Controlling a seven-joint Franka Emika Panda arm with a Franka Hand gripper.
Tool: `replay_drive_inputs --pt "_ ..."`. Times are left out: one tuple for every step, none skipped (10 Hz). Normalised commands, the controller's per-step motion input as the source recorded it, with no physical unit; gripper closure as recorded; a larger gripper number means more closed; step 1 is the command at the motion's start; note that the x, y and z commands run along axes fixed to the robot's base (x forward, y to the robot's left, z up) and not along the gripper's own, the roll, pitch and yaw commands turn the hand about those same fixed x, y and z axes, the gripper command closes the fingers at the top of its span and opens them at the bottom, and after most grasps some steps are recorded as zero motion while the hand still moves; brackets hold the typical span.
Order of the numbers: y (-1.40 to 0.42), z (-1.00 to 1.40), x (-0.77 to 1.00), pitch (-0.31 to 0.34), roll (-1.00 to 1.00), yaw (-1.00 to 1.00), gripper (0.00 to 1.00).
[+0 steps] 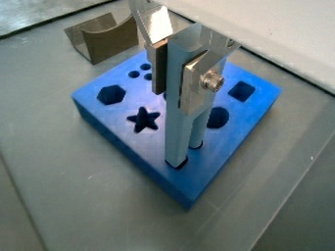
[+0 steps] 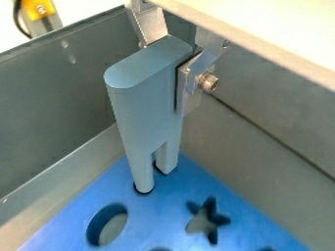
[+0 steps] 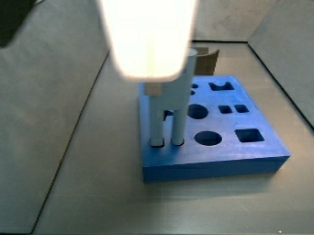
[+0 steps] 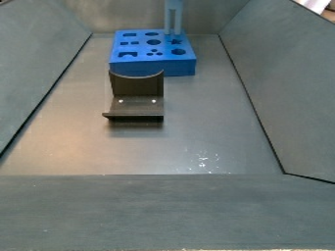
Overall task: Pick up the square-circle object. Move up. Rotate the square-circle object. Place the square-circle object on the fixture. Regrasp the square-circle object. Move to above the board. Insert the square-circle object.
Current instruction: Insert the square-circle object.
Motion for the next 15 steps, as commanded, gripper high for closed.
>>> replay_drive_inputs --pt "0.00 -0.44 0.06 0.000 0.00 -0.03 1.00" --pt "-0.09 -0.55 0.00 -0.030 0.00 -0.03 1.00" --pt "-0.26 -0.35 -0.13 -0.020 0.00 -0.15 1.00" --pt "-0.21 -0.28 -0.03 -0.020 0.00 -0.15 1.00" --pt "0.00 -0.35 0.00 0.000 0.00 -0.05 1.00" --pt "0.07 -0.39 0.01 0.023 0.00 0.00 1.00" --pt "0.14 -0.42 0.06 0.050 0.00 0.00 1.00" --pt "0.20 -0.46 0.00 0.027 0.00 0.00 1.00" --pt "0.15 -0.49 0.00 0.000 0.01 0.00 1.00" --pt "0.00 -0.67 0.00 0.000 0.09 0.05 1.00" --pt "0.00 -0.90 0.00 0.000 0.11 0.08 1.00" --pt "0.00 -1.00 0.02 0.011 0.12 0.06 1.00" --pt "0.00 -0.92 0.05 0.020 0.07 0.05 1.00" --pt "0.00 -0.57 0.06 0.000 0.00 0.04 1.00" --pt "0.00 -0.03 0.00 -0.096 0.00 0.00 1.00"
